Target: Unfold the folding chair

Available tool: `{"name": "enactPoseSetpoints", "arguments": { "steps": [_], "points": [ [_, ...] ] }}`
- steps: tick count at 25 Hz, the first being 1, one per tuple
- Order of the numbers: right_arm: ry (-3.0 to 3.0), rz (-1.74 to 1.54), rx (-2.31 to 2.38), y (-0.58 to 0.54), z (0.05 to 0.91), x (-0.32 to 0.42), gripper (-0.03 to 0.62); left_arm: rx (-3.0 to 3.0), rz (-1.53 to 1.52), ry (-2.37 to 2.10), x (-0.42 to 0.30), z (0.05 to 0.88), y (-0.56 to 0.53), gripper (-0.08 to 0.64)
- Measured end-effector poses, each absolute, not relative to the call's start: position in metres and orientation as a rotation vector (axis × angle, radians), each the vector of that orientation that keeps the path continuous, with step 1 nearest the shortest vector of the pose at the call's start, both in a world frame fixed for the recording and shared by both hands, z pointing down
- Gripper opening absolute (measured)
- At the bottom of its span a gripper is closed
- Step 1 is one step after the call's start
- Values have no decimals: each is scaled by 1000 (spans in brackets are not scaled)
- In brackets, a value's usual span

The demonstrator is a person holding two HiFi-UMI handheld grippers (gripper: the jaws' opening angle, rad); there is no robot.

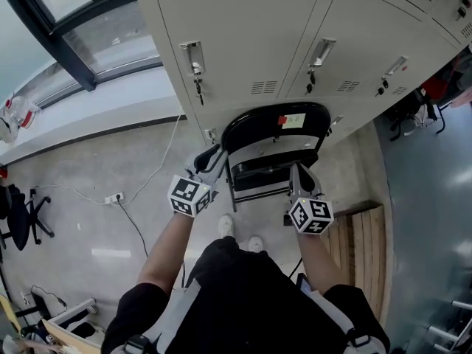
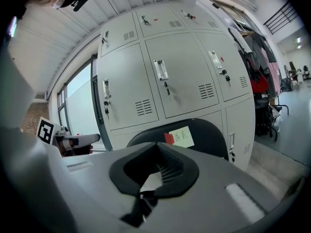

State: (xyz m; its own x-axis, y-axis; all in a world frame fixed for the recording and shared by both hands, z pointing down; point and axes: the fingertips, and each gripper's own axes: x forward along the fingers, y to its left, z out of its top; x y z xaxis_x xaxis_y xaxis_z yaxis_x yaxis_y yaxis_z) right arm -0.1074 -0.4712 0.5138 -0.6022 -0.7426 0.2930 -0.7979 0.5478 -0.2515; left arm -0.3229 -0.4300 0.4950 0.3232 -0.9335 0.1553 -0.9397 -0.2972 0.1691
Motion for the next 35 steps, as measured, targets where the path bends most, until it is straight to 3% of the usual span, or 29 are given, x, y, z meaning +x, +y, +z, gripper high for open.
{"name": "enactPoseSetpoints", "arguments": {
  "steps": [4, 12, 35],
  "points": [
    [-2583, 584, 1349, -478, 533, -115, 4, 2355, 140, -1627, -327, 521, -452, 170],
    [-2482, 685, 1469, -482, 562, -114, 5, 2448, 446, -1414, -322, 562, -502, 256],
    [-2300, 729, 1700, -459, 578, -66, 5, 2542, 622, -1079, -277, 597, -562, 258]
  ]
}}
